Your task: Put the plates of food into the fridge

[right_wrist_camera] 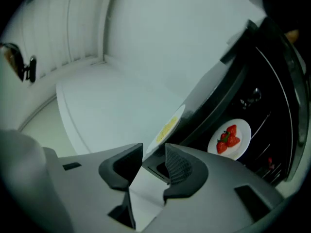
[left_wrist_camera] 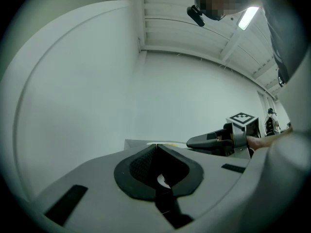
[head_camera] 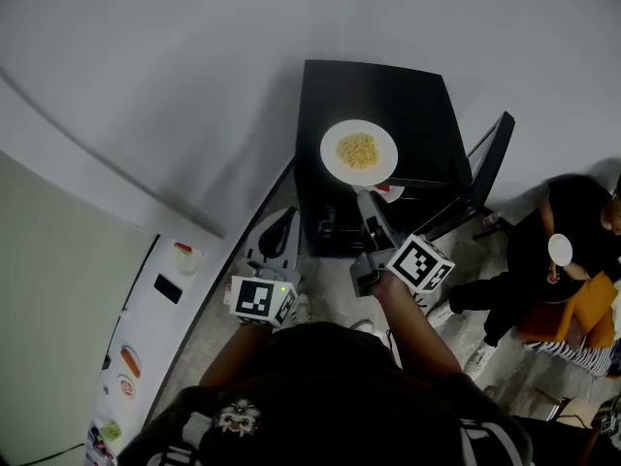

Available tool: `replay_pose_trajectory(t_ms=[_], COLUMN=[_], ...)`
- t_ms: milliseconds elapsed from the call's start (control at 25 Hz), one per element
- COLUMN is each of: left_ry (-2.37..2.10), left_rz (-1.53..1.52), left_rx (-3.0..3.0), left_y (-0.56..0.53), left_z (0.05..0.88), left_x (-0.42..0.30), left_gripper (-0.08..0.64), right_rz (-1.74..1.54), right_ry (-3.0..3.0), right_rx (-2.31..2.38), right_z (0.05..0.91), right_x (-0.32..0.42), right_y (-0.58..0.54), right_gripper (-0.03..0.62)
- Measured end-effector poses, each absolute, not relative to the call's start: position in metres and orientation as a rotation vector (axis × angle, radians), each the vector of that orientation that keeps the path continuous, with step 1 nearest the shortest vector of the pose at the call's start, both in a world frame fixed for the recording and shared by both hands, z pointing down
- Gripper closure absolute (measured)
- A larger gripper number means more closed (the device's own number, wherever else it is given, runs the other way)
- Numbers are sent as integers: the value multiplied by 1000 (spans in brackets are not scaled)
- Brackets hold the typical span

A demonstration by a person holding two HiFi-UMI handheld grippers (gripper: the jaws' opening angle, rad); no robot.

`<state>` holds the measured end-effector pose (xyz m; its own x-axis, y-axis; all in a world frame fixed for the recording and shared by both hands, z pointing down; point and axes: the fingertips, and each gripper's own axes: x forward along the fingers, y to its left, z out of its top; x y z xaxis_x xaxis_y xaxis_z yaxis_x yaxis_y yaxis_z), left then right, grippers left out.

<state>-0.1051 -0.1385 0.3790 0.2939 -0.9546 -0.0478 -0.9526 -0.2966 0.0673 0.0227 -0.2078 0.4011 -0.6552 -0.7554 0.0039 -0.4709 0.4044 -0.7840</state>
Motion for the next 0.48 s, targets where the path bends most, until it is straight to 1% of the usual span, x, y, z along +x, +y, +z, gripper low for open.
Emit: replay_pose_trajectory(t_ms=[160, 480], left_ry=[-1873, -1851], left_rz=[-120, -132], left_rx=[2490, 2503], left_y=[-137, -139], left_z=[378, 383], left_x=[-119, -132], left_gripper=[537, 537], right_rz=[-1317, -1477], right_ry=[2131, 1922], right_rx=[-986, -941], right_z=[402, 403], right_x=[20, 13], right_y=[-219, -235], right_gripper=[437, 439])
